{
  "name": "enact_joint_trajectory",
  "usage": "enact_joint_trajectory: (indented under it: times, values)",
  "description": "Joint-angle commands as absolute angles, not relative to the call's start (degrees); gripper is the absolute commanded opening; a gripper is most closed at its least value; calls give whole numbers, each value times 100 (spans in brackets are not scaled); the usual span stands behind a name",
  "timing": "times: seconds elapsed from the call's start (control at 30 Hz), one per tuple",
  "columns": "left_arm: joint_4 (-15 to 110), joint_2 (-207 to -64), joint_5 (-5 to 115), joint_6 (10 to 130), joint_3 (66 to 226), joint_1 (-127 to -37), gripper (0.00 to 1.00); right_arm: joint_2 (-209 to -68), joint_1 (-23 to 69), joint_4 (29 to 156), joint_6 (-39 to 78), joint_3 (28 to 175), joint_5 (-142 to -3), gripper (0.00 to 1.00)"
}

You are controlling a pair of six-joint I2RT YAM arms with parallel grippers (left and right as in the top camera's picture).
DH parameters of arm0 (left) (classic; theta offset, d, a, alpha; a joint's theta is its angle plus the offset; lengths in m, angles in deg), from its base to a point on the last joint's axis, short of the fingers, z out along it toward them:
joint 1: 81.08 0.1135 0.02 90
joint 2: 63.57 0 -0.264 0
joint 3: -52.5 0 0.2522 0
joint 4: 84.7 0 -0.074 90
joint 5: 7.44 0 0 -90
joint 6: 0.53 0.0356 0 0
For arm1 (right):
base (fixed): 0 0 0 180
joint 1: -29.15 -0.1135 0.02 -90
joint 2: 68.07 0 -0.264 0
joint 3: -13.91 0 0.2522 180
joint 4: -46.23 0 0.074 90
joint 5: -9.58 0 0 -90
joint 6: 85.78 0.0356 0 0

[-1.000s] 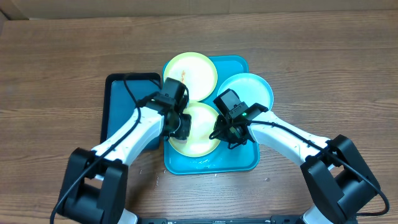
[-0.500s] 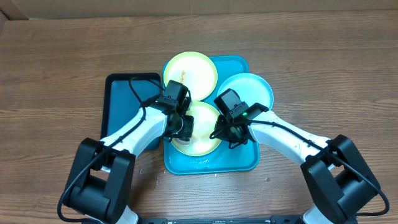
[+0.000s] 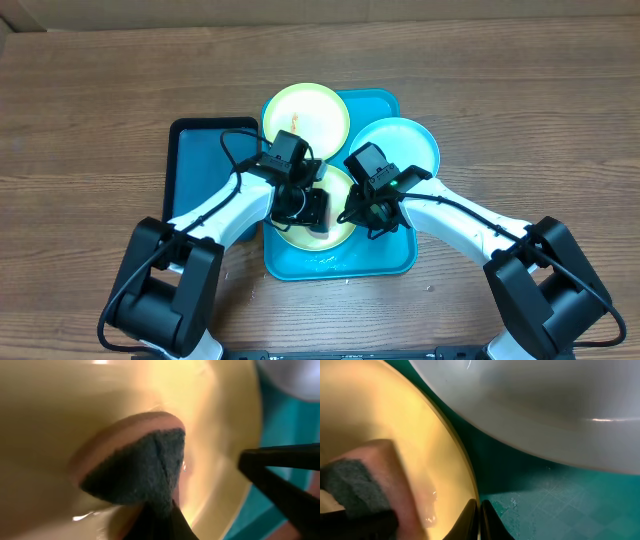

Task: Clean dirty plates on tray and stack at the side
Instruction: 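Carry the green sponge left and lower it onto the black tray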

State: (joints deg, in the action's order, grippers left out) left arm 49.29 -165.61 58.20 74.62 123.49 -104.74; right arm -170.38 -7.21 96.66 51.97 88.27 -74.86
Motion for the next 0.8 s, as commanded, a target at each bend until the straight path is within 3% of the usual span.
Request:
enact_joint_trajectory:
  times: [0.0, 0.47, 0.6, 0.77]
  values:
    - [5051, -16628, 5236, 7490, 12292, -10511, 4, -17031, -714, 9620, 5201, 8827, -7477, 4]
    - [4127, -15068, 6242, 7574, 13055, -9597, 4, -17031, -714, 9624, 5199, 8827, -7479, 5]
    - [3517, -14517, 6771, 7574, 13171, -9062, 4, -17031, -714, 9624, 5201, 8825, -7479, 18]
    - [2892, -14464, 7140, 7904, 13151, -8450, 4, -17031, -714, 9618, 5203, 8810, -7477, 21]
